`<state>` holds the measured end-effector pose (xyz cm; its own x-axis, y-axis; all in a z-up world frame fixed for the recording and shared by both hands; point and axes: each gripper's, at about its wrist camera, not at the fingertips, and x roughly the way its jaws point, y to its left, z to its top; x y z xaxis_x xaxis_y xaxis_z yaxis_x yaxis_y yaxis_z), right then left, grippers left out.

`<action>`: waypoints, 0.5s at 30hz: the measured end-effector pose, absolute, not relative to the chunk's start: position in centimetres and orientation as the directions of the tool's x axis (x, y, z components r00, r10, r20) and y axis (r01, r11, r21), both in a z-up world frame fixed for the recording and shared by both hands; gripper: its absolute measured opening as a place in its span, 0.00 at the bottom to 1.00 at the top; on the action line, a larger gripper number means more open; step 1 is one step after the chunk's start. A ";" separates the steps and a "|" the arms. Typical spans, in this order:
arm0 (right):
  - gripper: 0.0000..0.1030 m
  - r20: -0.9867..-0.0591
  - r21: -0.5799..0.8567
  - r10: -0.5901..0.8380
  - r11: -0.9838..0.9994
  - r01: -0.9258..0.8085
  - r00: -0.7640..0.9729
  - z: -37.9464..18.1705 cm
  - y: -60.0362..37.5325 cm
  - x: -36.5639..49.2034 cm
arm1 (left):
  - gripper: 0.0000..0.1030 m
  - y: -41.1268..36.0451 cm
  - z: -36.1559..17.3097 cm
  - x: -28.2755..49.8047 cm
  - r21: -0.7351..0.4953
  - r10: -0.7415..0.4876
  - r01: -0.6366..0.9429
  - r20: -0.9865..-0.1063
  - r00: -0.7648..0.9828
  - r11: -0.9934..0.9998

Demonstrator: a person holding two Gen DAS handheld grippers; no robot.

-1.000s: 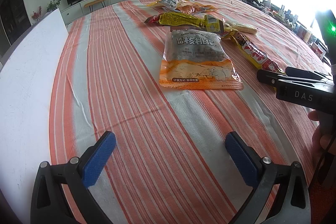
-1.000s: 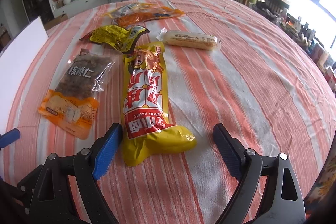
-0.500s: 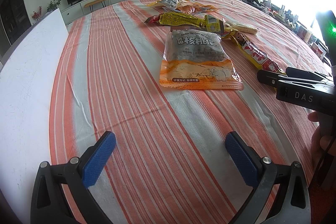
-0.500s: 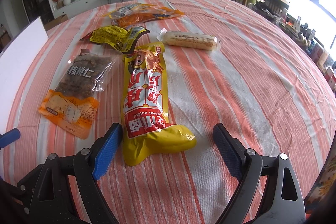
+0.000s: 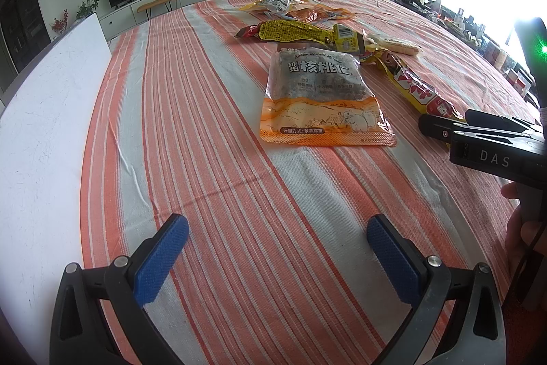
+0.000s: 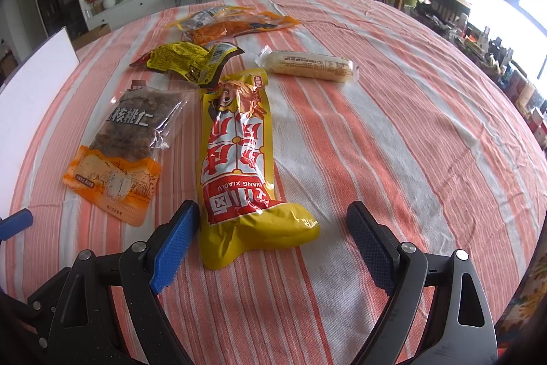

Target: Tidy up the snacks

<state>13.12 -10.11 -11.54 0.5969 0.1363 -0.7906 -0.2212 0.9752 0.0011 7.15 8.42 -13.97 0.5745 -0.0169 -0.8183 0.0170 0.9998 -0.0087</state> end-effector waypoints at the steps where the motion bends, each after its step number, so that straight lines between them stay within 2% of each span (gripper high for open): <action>1: 0.87 -0.791 0.001 0.137 0.975 -0.221 0.597 -11.5 -10.1 13.1 | 1.00 8.4 -13.9 7.2 -0.009 -0.017 0.018 -0.821 0.571 1.000; 4: 0.87 -0.790 0.002 0.137 0.975 -0.221 0.597 -11.5 -10.1 13.1 | 0.99 8.9 -13.1 8.0 -0.050 -0.033 -0.020 -0.852 0.522 0.999; 9: 0.88 -0.790 0.002 0.137 0.975 -0.222 0.597 -11.5 -10.1 13.1 | 0.99 9.7 -7.5 10.3 -0.170 -0.111 -0.040 -0.785 0.610 0.985; 12: 0.88 -0.790 0.004 0.140 0.975 -0.224 0.596 -11.5 -10.1 13.1 | 1.00 9.2 -5.9 13.2 -0.153 -0.123 0.001 -0.791 0.599 0.988; 15: 0.88 -0.790 0.005 0.141 0.974 -0.225 0.596 -11.4 -10.1 13.1 | 1.00 8.2 -6.9 17.1 -0.121 -0.127 0.046 -0.841 0.526 0.992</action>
<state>13.14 -10.14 -11.44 0.5963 0.1415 -0.7902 -0.2250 0.9744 0.0047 17.12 8.23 -6.90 0.5260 -0.1270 -0.8410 0.0458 0.9916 -0.1212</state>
